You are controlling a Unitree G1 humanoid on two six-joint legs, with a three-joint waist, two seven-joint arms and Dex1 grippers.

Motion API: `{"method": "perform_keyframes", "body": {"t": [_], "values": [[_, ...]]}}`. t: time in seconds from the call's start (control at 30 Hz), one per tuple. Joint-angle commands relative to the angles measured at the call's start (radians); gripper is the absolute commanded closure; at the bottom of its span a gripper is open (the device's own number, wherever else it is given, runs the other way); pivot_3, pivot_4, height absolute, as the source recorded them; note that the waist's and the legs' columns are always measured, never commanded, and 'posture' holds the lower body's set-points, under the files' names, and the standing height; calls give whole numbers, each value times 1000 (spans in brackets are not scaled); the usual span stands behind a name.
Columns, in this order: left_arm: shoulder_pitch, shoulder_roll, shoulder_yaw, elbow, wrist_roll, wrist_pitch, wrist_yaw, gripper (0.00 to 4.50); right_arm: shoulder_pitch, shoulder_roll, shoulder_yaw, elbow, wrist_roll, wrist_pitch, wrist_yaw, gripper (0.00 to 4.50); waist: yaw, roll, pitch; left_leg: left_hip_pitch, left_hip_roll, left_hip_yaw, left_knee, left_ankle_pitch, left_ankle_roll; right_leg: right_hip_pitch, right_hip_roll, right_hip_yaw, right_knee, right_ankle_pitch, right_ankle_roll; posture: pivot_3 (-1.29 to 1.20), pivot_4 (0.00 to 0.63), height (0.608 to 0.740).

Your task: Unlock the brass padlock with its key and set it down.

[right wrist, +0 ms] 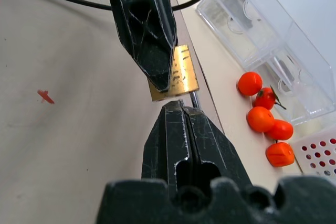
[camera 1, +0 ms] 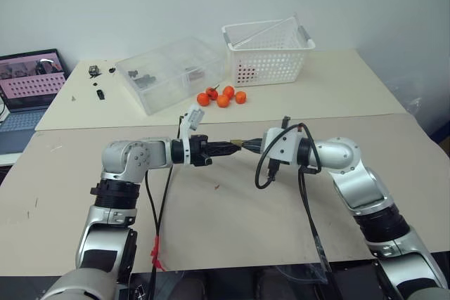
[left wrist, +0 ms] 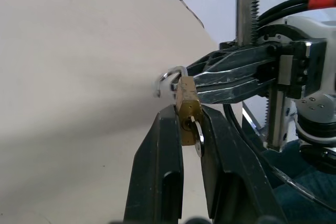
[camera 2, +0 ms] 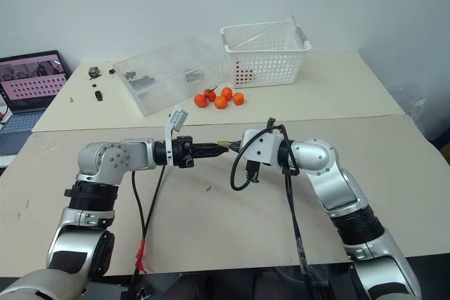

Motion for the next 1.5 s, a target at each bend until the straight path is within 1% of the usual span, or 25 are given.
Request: {"method": "perform_keyframes", "body": {"t": [0.03,0.1,0.2,0.47,0.6,0.73,0.83,1.0,1.1,1.23,1.37,1.43,1.5], "values": [[-21,1,17,-41,-29,5,-4,4416,-20,3,-14,-26,11,-22,-3,4479,0,0,0,0,0,0,0,0,0,0,0,0,0,0,0,0,150,740],[-21,1,18,-42,-30,6,-1,4416,-15,7,-23,-50,41,8,14,4479,-2,0,0,0,0,0,0,0,0,0,0,0,0,0,0,0,150,740],[-22,-1,18,-41,-34,6,4,4416,-23,12,-33,-48,45,16,5,4479,-2,0,0,0,0,0,0,0,0,0,0,0,0,0,0,0,150,740],[-21,-6,20,-44,-46,8,19,4416,-45,19,-32,70,-26,-50,-75,4479,-1,0,0,0,0,0,0,0,0,0,0,0,0,0,0,0,150,740],[-17,0,25,-50,-53,15,24,4416,-48,10,-39,145,-80,-106,-145,4479,-2,0,0,0,0,0,0,0,0,0,0,0,0,0,0,0,150,740],[-14,4,28,-53,-54,17,27,4416,-40,5,-52,180,-76,-125,-163,4479,-2,0,0,0,0,0,-1,0,0,0,0,0,0,0,0,0,150,740],[-12,4,29,-54,-55,19,30,4416,-28,12,-69,173,-30,-94,-141,4479,-2,0,0,0,0,0,-1,0,0,0,0,1,0,0,0,0,150,740],[-13,7,27,-50,-54,14,27,4416,-9,-7,-76,161,35,-1,-56,4479,-2,0,0,0,0,0,-1,0,0,0,0,1,0,0,0,0,150,740],[-13,13,25,-49,-50,11,25,4416,-2,-38,-80,168,47,43,-10,4479,-2,0,0,0,0,0,0,0,0,0,0,1,0,0,0,0,150,740],[-5,27,17,-60,-48,13,19,4416,-18,-46,-101,150,85,92,8,4479,-4,0,0,0,0,1,-1,0,0,0,0,1,0,0,0,0,150,740],[10,53,4,-80,-46,19,7,4416,-57,-51,-165,34,283,261,123,4479,-6,0,0,0,1,1,-1,0,0,0,0,1,0,0,0,0,150,740],[14,59,1,-83,-47,20,3,4416,-70,-69,-186,-12,346,326,160,4479,-5,0,0,0,1,0,-1,0,0,0,0,1,0,0,0,0,150,740],[15,63,-1,-84,-48,19,-1,4416,-78,-90,-197,-58,407,377,196,3938,-1,0,0,0,0,0,-1,0,0,0,0,1,0,0,0,0,150,740]]}}
